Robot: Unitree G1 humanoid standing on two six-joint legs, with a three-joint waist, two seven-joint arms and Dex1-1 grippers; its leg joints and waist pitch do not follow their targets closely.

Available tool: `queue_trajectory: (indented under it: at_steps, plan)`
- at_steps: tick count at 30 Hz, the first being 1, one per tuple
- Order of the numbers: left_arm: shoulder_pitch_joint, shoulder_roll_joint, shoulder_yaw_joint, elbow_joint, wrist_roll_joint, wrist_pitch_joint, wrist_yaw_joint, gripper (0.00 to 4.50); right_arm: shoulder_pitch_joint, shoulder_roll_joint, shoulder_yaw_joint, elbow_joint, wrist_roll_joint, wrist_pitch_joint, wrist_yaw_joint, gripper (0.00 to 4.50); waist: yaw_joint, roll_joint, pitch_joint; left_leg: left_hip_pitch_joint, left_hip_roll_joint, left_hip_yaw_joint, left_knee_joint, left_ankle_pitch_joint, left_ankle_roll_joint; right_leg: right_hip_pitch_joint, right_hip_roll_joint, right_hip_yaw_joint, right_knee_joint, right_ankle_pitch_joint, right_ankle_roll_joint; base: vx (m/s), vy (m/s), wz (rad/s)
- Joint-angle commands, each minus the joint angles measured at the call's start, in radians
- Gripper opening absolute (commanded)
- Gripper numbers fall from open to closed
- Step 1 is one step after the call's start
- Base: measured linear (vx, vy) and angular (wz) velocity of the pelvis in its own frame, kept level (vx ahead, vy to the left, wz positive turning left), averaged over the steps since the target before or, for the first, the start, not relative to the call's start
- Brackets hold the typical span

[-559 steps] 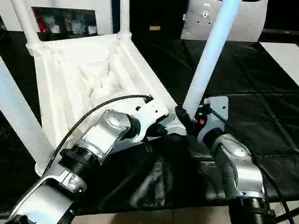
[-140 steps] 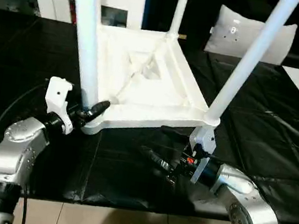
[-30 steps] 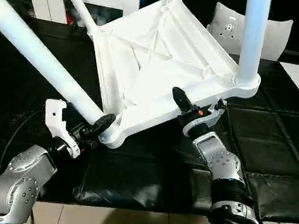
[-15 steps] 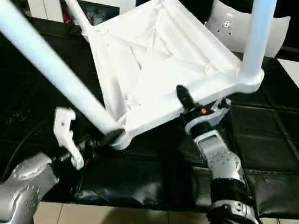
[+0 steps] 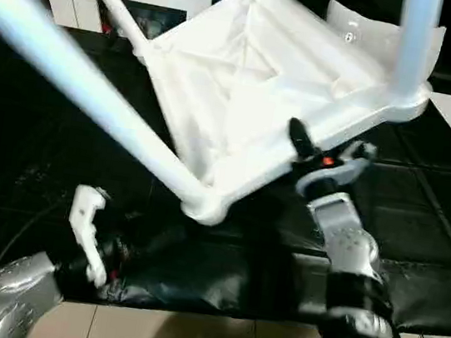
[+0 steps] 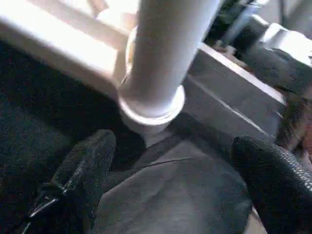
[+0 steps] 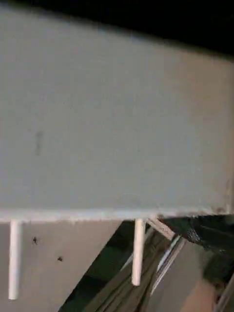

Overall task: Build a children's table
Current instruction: Flip table

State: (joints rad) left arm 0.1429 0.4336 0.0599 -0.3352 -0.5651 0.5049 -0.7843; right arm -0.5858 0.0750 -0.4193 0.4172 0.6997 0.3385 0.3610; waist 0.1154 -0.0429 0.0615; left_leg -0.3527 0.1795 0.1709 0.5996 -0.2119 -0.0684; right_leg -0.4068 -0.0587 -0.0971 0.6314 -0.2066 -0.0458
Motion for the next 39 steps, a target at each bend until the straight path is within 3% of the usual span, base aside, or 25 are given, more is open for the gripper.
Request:
queue_trajectory:
  at_steps: [1, 5, 11, 18, 20, 24, 29, 31, 37, 38, 39]
  plan:
    - [-0.005, 0.016, -0.014, -0.041, -0.005, 0.016, -0.012, 4.50, -0.018, -0.027, 0.007, -0.134, -0.019, -0.072, -0.013, 1.90, -0.003, 0.010, -0.064, 0.004, 0.051, -0.011, -0.070, -0.022, 0.025, 0.067, -0.089, 0.074, -0.060, -0.039, -0.157, 0.000, 0.000, 0.00]
    - [-0.023, 0.033, -0.026, -0.068, 0.004, 0.017, -0.007, 4.50, 0.003, -0.032, 0.018, -0.212, -0.073, -0.098, -0.084, 1.90, -0.004, 0.010, -0.058, 0.007, 0.050, -0.011, -0.075, -0.061, 0.003, 0.061, -0.086, 0.075, -0.071, -0.133, -0.108, 0.000, 0.000, 0.00]
    - [-0.043, 0.026, -0.043, -0.080, 0.012, 0.020, 0.011, 4.50, 0.024, -0.061, 0.064, -0.307, -0.202, -0.145, -0.166, 1.90, -0.006, 0.007, -0.057, 0.004, 0.045, -0.012, -0.076, -0.072, -0.016, 0.061, -0.082, 0.075, -0.073, -0.145, -0.074, 0.000, 0.000, 0.00]
    - [-0.042, 0.031, -0.055, -0.084, 0.024, 0.018, 0.026, 4.50, 0.038, -0.108, 0.126, -0.370, -0.308, -0.130, -0.212, 1.89, -0.009, 0.004, -0.057, 0.001, 0.042, -0.013, -0.074, -0.063, -0.012, 0.062, -0.078, 0.074, -0.072, -0.136, -0.051, 0.000, 0.000, 0.00]
    - [-0.055, 0.047, -0.045, -0.086, 0.047, 0.004, 0.039, 4.50, 0.045, -0.150, 0.180, -0.393, -0.396, -0.128, -0.227, 1.89, -0.010, 0.002, -0.057, 0.000, 0.040, -0.012, -0.072, -0.061, -0.011, 0.063, -0.076, 0.074, -0.074, -0.142, -0.044, 0.000, 0.000, 0.00]
    - [-0.084, 0.056, -0.030, -0.088, 0.055, -0.005, 0.051, 4.50, 0.044, -0.160, 0.202, -0.407, -0.426, -0.123, -0.238, 1.88, -0.012, -0.001, -0.056, 0.001, 0.040, -0.013, -0.073, -0.068, -0.008, 0.062, -0.076, 0.074, -0.074, -0.154, -0.041, 0.000, 0.000, 0.00]
    - [-0.212, 0.114, 0.002, -0.104, 0.132, -0.029, 0.102, 4.50, 0.041, -0.216, 0.281, -0.421, -0.534, -0.078, -0.257, 1.88, -0.014, 0.001, -0.058, 0.008, 0.042, -0.014, -0.071, -0.064, -0.016, 0.061, -0.074, 0.073, -0.068, -0.132, -0.052, 0.000, 0.000, 0.00]
    - [-0.306, 0.156, 0.006, -0.115, 0.195, -0.049, 0.127, 4.50, 0.036, -0.232, 0.313, -0.412, -0.587, -0.065, -0.283, 1.88, -0.016, -0.002, -0.057, 0.003, 0.041, -0.014, -0.071, -0.062, -0.019, 0.064, -0.075, 0.074, -0.068, -0.124, -0.054, 0.000, 0.000, 0.00]
    - [-0.438, 0.216, -0.019, -0.121, 0.301, -0.086, 0.145, 4.50, 0.034, -0.229, 0.340, -0.389, -0.626, -0.035, -0.292, 1.88, -0.017, -0.007, -0.059, 0.002, 0.041, -0.015, -0.068, -0.049, -0.036, 0.066, -0.077, 0.076, -0.058, -0.094, -0.060, 0.000, 0.000, 0.00]
    - [-0.490, 0.256, -0.053, -0.124, 0.371, -0.124, 0.133, 4.50, 0.039, -0.233, 0.355, -0.367, -0.634, -0.019, -0.293, 1.88, -0.019, -0.008, -0.057, 0.001, 0.041, -0.015, -0.069, -0.057, -0.037, 0.065, -0.078, 0.076, -0.063, -0.112, -0.056, 0.000, 0.000, 0.00]
    - [-0.507, 0.269, -0.065, -0.126, 0.390, -0.136, 0.127, 4.50, 0.042, -0.235, 0.361, -0.360, -0.636, -0.012, -0.292, 2.23, -0.017, -0.003, -0.059, 0.006, 0.042, -0.014, -0.068, -0.064, -0.042, 0.063, -0.079, 0.077, -0.062, -0.128, -0.053, 0.000, 0.000, 0.00]
